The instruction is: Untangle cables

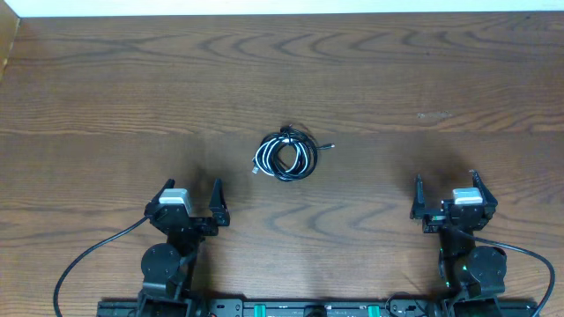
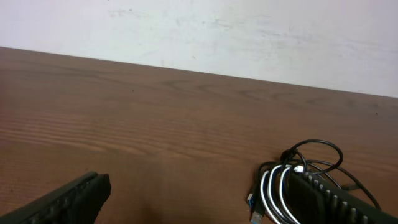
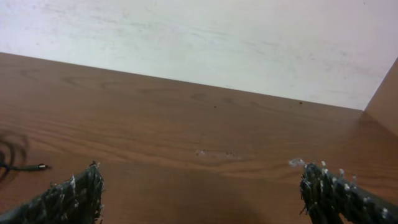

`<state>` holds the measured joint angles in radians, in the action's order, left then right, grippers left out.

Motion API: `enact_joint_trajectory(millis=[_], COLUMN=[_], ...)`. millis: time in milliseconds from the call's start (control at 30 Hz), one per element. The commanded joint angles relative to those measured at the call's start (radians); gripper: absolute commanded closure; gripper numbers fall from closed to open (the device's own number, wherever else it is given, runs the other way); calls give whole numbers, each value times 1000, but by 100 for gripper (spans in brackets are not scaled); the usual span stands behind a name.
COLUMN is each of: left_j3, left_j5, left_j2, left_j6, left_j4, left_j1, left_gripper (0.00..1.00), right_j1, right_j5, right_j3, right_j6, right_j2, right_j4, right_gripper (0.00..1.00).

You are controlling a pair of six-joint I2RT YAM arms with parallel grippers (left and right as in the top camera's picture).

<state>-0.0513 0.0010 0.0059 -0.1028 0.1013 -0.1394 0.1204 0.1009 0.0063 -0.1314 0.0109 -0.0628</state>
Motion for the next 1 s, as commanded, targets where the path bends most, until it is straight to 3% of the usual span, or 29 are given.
enact_joint_trajectory(millis=[0,567,667,800,967], left_j3=[15,15,15,-32,-174], left_j5=[-13,-15,-55,45,44], left_j2=[0,0,0,0,0], left_j6=[16,17,14,-61,-304], left_j4=[39,36,-40,-209,-296], left_j1=[-3,-3,-3,-3,-3], left_gripper=[2,2,2,2,2], right_j1=[6,6,6,6,6], right_j5=[-3,-3,-3,-3,-3], right_j3=[-1,-1,-1,-1,-1], right_j6=[14,14,14,14,14], right_j2=[-4,-4,-4,-5,-4], right_j4=[-4,-4,-4,-4,-4], right_gripper=[1,1,1,1,1])
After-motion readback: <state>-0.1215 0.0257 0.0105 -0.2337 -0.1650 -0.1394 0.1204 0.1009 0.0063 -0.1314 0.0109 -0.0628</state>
